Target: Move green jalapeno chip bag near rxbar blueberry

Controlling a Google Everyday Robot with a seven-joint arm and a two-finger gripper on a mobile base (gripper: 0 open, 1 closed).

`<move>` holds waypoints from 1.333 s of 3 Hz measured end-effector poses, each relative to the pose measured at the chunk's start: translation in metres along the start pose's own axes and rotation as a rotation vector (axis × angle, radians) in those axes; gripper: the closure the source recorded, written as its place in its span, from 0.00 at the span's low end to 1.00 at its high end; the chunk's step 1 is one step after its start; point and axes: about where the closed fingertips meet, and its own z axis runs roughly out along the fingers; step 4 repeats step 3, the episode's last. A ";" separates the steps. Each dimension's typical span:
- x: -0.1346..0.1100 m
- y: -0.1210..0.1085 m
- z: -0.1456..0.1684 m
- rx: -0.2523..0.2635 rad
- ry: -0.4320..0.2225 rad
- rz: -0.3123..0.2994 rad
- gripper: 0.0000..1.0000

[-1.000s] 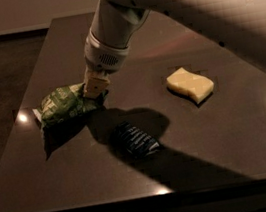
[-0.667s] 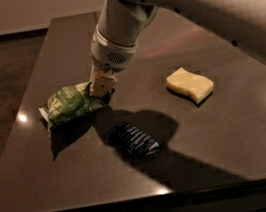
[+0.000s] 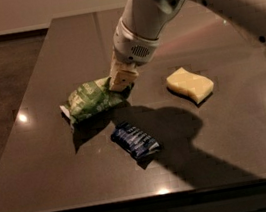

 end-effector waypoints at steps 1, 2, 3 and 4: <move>0.014 0.005 -0.007 -0.039 -0.013 -0.024 0.12; 0.022 0.012 -0.008 -0.082 -0.032 -0.067 0.00; 0.022 0.013 -0.008 -0.083 -0.032 -0.073 0.00; 0.022 0.013 -0.008 -0.083 -0.032 -0.073 0.00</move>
Offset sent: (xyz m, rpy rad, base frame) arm -0.0204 -0.0362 -0.0081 0.0370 0.0590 0.1739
